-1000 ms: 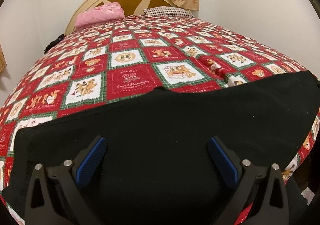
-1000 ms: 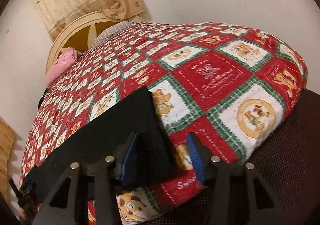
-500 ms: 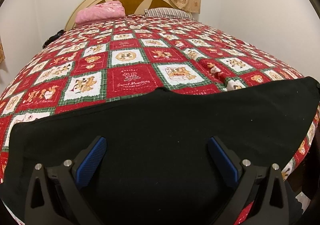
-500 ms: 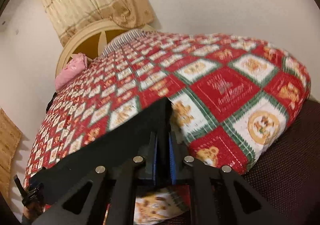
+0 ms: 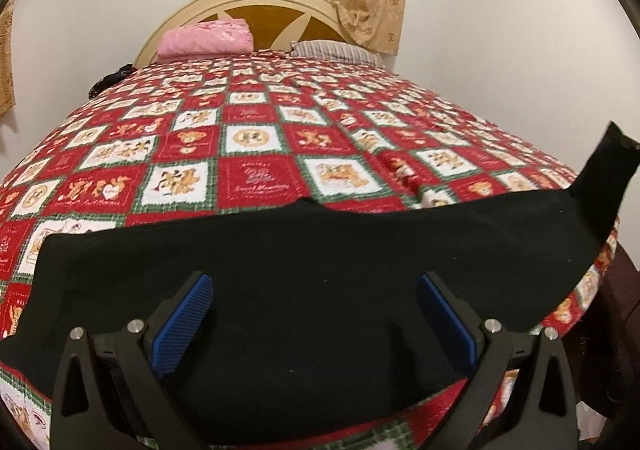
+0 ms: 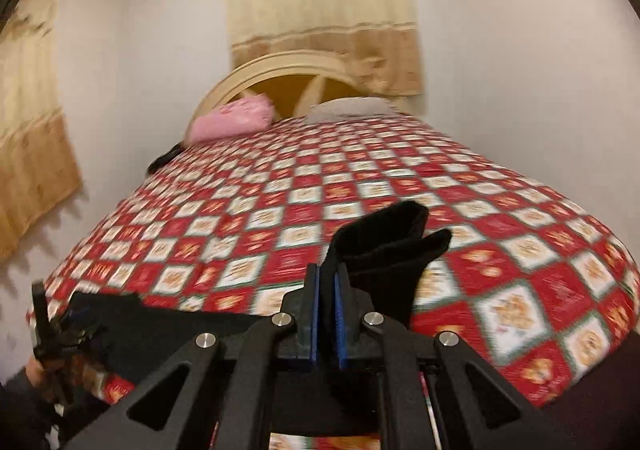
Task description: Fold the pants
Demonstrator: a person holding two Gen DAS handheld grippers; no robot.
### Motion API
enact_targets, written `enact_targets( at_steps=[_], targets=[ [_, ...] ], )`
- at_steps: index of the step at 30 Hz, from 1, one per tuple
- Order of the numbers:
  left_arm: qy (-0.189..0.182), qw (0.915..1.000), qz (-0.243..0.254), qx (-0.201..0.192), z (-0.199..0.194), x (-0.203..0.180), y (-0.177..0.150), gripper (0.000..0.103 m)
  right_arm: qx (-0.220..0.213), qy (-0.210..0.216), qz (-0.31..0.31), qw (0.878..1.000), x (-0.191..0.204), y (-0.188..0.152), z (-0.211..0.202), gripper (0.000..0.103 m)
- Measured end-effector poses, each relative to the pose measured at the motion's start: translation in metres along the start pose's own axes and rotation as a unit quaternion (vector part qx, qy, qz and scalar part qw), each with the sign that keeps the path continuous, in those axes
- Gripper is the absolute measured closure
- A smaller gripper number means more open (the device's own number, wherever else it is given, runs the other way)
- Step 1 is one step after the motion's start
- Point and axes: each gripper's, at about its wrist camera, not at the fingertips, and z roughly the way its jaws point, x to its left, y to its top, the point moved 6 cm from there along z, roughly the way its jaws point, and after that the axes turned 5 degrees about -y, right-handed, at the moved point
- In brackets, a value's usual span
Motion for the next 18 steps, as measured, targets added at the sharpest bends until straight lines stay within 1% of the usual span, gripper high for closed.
enact_targets(
  at_steps=[2,5,10,12,14,16,17,18],
  targets=[
    [-0.009,1.0,-0.001,0.002,0.0,-0.003,0.001,0.0,0.011,0.017,-0.024,1.0,0.029,-0.007,0.011,0.097],
    [-0.025,0.9996,-0.006,0.008,0.003,-0.008,-0.001,0.0,0.036,0.042,-0.053,0.997,0.065,-0.025,0.029,0.097],
    [-0.047,0.9987,-0.011,0.018,0.011,-0.018,-0.004,0.0,0.087,0.066,-0.1,0.989,0.12,-0.073,0.067,0.097],
    [-0.06,0.998,-0.01,0.019,0.011,-0.025,-0.004,0.0,0.11,0.07,-0.113,0.985,0.131,-0.091,0.084,0.097],
    [-0.075,0.9969,-0.003,0.02,0.012,-0.036,-0.002,0.0,0.146,0.076,-0.124,0.979,0.139,-0.111,0.102,0.097],
    [-0.094,0.9953,-0.001,0.022,0.012,-0.047,0.0,0.0,0.156,0.077,-0.129,0.976,0.137,-0.124,0.109,0.095],
    [-0.11,0.9936,-0.004,0.026,0.015,-0.054,0.002,0.0,0.156,0.087,-0.129,0.975,0.136,-0.127,0.106,0.094],
    [-0.121,0.9923,-0.007,0.029,0.018,-0.058,0.004,0.0,0.158,0.099,-0.129,0.974,0.134,-0.127,0.101,0.086]
  ],
)
